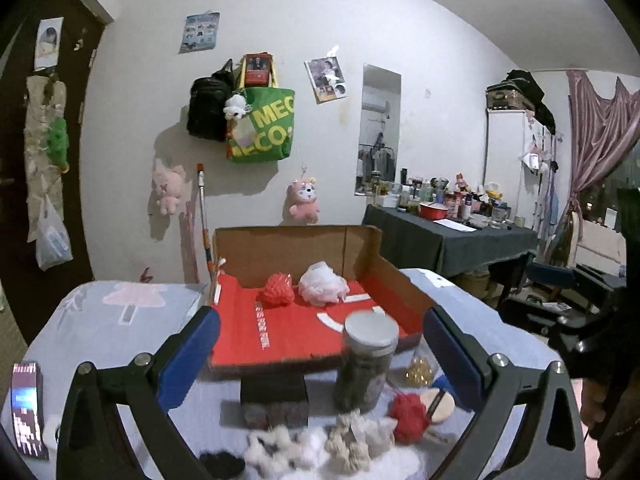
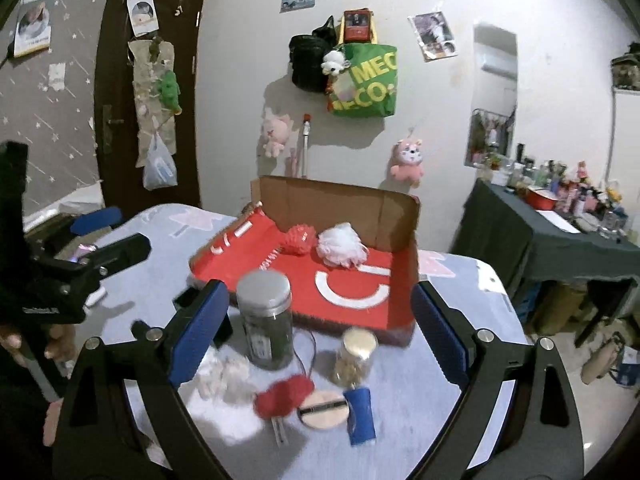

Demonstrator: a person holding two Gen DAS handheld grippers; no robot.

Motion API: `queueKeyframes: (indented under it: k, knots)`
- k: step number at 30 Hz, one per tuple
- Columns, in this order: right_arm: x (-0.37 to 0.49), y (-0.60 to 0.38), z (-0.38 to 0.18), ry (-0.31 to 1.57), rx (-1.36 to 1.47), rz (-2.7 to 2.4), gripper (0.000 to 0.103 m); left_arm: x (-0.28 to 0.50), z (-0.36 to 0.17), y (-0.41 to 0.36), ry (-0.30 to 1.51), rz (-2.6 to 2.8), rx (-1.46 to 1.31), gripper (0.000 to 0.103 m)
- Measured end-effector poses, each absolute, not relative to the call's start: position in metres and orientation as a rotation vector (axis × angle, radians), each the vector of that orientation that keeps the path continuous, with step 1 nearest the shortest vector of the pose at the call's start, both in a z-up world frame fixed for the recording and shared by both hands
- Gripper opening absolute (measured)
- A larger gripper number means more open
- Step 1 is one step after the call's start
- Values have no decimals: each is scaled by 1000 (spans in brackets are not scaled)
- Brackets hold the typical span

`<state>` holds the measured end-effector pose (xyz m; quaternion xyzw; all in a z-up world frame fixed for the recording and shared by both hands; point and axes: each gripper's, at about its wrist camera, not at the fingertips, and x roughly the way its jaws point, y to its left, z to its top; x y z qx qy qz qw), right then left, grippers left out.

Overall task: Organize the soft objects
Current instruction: 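Withdraw both tools from the box back toward the table items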

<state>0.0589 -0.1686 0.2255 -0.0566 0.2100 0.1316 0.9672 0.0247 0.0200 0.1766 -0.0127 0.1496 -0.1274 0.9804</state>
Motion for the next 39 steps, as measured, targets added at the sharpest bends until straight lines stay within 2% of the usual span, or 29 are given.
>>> queueKeyframes:
  k: [8, 20, 28, 39]
  knots:
    - [39, -171, 168, 476, -69, 226, 94, 2, 130, 12, 341, -227, -33, 103]
    - [46, -181, 91, 590, -26, 184, 94, 16, 54, 12, 513, -198, -28, 103]
    - [60, -190, 79, 631, -15, 172, 94, 24, 44, 19, 558, -182, -23, 103]
    - [86, -222, 70, 713, 47, 170, 94, 40, 36, 66, 644, -114, -26, 103]
